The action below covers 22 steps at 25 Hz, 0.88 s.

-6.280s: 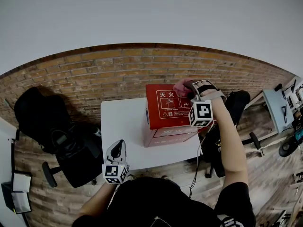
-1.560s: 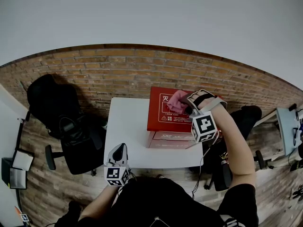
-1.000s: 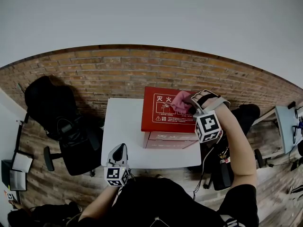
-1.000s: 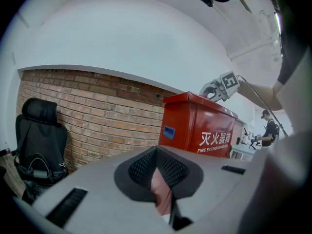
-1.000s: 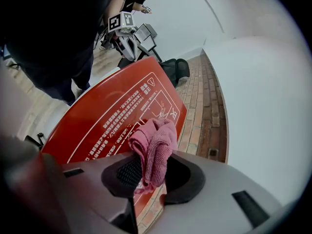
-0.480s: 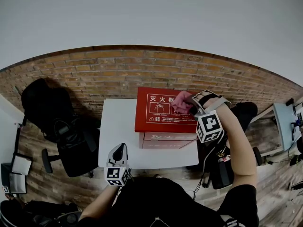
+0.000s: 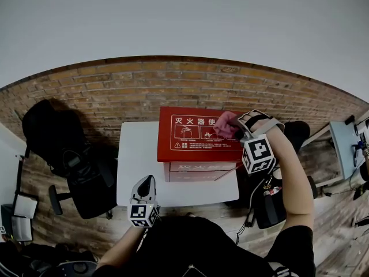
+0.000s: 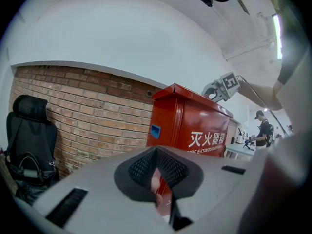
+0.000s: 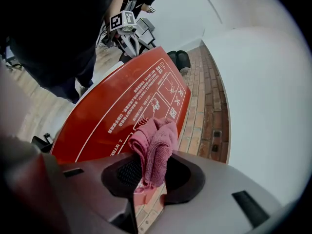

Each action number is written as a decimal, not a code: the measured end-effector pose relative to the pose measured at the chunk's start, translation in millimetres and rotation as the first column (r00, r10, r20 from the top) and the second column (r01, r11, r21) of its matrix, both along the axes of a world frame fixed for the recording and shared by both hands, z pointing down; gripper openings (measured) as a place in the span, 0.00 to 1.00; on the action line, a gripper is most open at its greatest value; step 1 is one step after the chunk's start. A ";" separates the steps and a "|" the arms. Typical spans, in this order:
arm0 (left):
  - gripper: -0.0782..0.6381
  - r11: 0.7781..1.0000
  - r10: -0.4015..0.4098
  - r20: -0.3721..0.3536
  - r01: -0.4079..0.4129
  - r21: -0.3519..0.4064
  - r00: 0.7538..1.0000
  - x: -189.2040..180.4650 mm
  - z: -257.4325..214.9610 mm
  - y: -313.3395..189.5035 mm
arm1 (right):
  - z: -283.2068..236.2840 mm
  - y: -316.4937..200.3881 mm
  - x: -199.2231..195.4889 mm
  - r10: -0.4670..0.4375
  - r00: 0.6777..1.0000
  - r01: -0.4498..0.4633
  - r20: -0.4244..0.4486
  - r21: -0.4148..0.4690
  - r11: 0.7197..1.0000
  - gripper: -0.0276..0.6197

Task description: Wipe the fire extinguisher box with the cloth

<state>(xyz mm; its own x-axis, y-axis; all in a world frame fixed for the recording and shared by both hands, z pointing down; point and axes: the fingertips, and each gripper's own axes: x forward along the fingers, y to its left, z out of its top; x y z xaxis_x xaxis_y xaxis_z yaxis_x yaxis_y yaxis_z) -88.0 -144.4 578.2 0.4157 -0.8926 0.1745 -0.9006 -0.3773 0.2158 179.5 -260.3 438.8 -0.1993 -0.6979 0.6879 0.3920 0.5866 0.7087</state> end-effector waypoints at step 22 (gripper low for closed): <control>0.13 0.997 0.077 0.004 -0.077 -0.008 0.997 39.2 3.7 -3.6 | 3.3 5.3 79.1 0.146 0.989 -0.146 -0.004 -0.027 0.989 0.21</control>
